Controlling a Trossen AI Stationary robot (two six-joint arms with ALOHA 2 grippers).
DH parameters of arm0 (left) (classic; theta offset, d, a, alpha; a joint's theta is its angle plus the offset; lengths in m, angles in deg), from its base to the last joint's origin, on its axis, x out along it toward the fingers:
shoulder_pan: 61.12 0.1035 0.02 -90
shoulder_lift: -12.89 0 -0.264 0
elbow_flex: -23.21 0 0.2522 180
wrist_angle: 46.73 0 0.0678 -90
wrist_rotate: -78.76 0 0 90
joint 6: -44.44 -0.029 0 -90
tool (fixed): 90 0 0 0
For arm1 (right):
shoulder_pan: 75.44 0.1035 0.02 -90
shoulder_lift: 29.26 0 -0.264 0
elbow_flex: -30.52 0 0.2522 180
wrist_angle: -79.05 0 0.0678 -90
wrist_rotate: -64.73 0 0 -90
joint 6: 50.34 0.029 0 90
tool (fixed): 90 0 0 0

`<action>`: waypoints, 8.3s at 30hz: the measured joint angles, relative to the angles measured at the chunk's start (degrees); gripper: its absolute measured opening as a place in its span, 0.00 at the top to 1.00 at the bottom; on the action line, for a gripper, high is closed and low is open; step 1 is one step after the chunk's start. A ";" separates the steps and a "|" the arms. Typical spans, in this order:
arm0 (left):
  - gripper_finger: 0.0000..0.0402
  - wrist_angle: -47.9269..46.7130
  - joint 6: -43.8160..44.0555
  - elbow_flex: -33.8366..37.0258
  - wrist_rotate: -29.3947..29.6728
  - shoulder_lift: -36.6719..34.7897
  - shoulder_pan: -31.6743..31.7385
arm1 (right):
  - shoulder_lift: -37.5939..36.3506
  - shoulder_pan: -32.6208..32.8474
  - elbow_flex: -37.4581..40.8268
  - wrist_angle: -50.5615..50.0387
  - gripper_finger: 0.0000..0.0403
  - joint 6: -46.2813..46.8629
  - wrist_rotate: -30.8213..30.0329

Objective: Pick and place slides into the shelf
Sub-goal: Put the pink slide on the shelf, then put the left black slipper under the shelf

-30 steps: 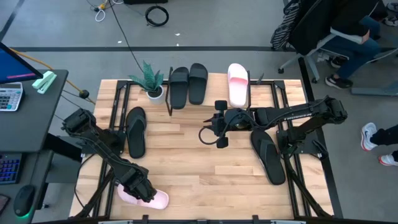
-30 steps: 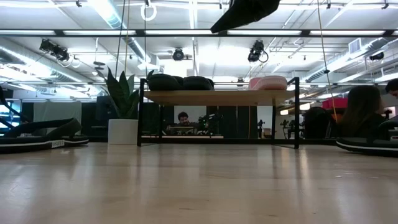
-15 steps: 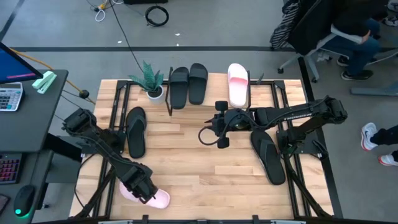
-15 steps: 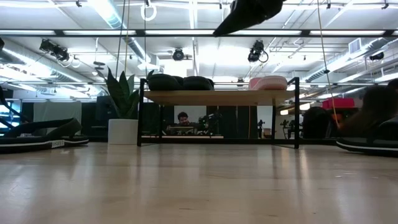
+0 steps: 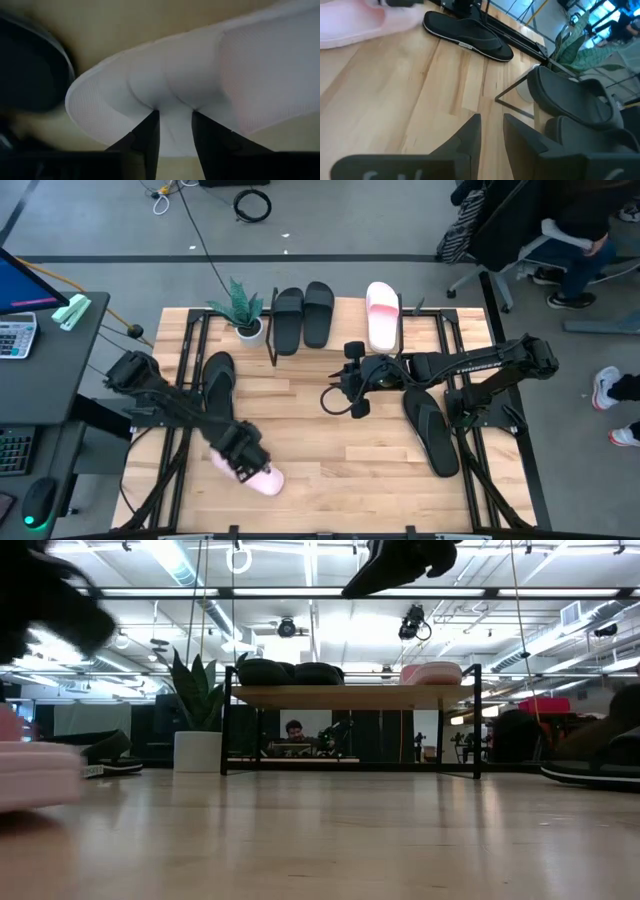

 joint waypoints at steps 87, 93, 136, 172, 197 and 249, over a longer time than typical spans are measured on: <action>0.58 13.17 -40.35 -10.16 42.59 12.85 13.09 | 0.02 5.29 0.04 -11.39 0.78 15.81 -0.02; 0.63 12.64 -36.09 -10.21 42.65 14.26 15.82 | 0.02 5.29 0.04 -11.80 0.78 15.97 -0.02; 0.97 38.55 -85.51 -46.61 42.93 16.31 43.67 | -22.47 5.22 0.04 -48.08 0.78 53.58 -26.40; 0.71 54.39 -85.44 -35.90 32.90 18.19 53.14 | -22.29 5.22 0.04 -49.07 0.78 49.19 -26.43; 0.68 67.50 -81.03 -35.85 34.08 25.40 52.52 | -22.27 5.20 0.04 -48.85 0.78 48.78 -26.43; 0.53 32.07 -72.68 -36.92 33.98 3.58 37.78 | -22.23 5.25 13.33 -47.55 0.78 64.57 -8.37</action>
